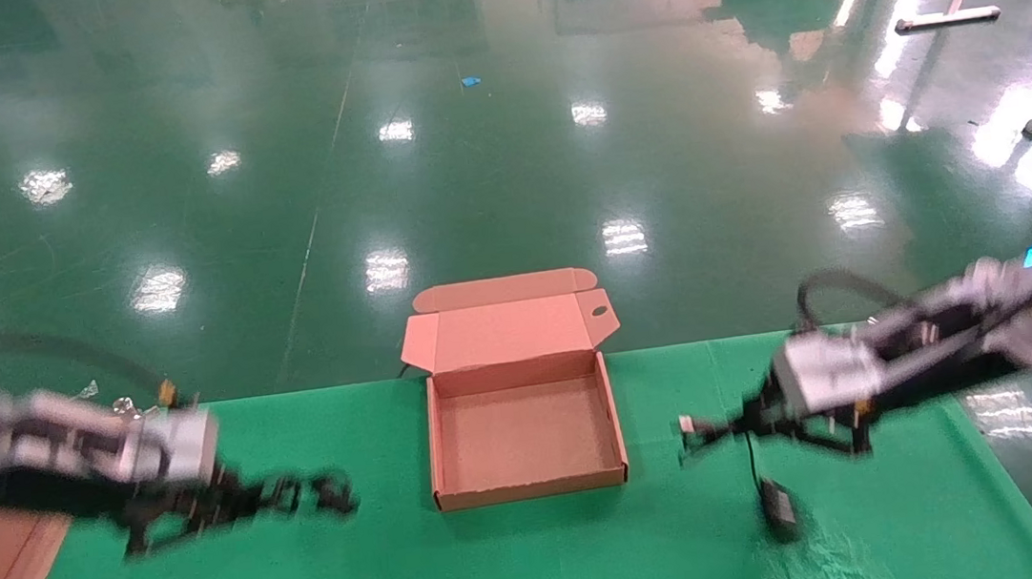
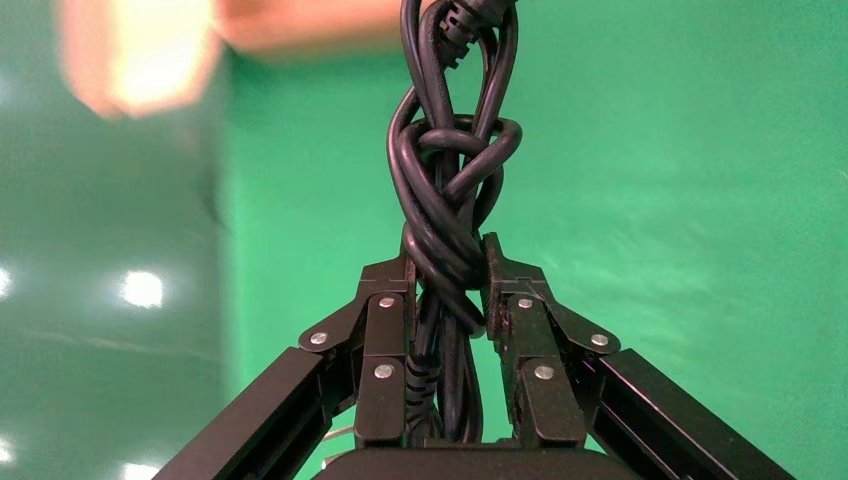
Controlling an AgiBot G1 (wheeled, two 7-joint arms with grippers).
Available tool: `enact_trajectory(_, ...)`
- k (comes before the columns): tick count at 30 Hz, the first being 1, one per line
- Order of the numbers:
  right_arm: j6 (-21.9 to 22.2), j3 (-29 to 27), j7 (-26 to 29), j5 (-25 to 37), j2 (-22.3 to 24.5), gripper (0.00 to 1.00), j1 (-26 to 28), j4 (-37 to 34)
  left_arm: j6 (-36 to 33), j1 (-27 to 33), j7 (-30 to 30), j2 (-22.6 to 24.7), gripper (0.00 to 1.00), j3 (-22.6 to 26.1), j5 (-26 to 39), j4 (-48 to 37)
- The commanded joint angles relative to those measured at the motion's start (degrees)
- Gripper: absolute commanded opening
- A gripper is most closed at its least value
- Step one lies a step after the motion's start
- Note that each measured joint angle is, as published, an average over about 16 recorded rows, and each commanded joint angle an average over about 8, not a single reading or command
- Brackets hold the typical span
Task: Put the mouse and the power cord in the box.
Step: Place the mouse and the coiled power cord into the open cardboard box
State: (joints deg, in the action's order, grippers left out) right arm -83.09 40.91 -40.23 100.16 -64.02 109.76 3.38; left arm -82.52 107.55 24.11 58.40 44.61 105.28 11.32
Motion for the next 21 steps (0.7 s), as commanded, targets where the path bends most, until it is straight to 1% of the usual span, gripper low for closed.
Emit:
enact_trajectory(1,-2.26,-0.33,-0.07,-0.48,0.34,0.0,2.6,0.42,-1.08,2.3,-0.39,0.91,0.0,0.08,0.15,1.63)
enact_trajectory(6,-4.62,-1.39,1.58,-1.98,-0.26,0.0,8.72,0.97,-2.52,7.61,-2.3,3.49,0.0,-0.72,-0.85,4.54)
enact_trajectory(8,-4.34,-1.7,2.31,-2.4,-1.27,0.0,10.66,1.18,-2.38,9.34,-2.91,4.68,0.0,-1.07,-1.25,5.29)
enact_trajectory(10,-3.17,-1.92,3.07,-2.67,-2.71,0.0,12.01,1.17,-1.78,10.68,-3.32,6.04,0.0,-1.33,-1.51,5.56)
enact_trajectory(13,-0.08,-2.19,4.12,-2.99,-5.21,0.0,12.68,0.64,-0.16,11.88,-3.36,8.18,0.0,-1.59,-1.73,4.95)
enact_trajectory(17,5.99,-2.4,4.97,-3.17,-8.11,0.0,12.03,-0.43,1.94,12.52,-2.62,10.66,0.0,-1.9,-2.08,2.59)
enact_trajectory(21,11.35,-2.38,5.23,-3.04,-9.99,0.0,11.11,-1.14,3.35,12.55,-1.05,12.27,0.0,-2.37,-2.78,-0.14)
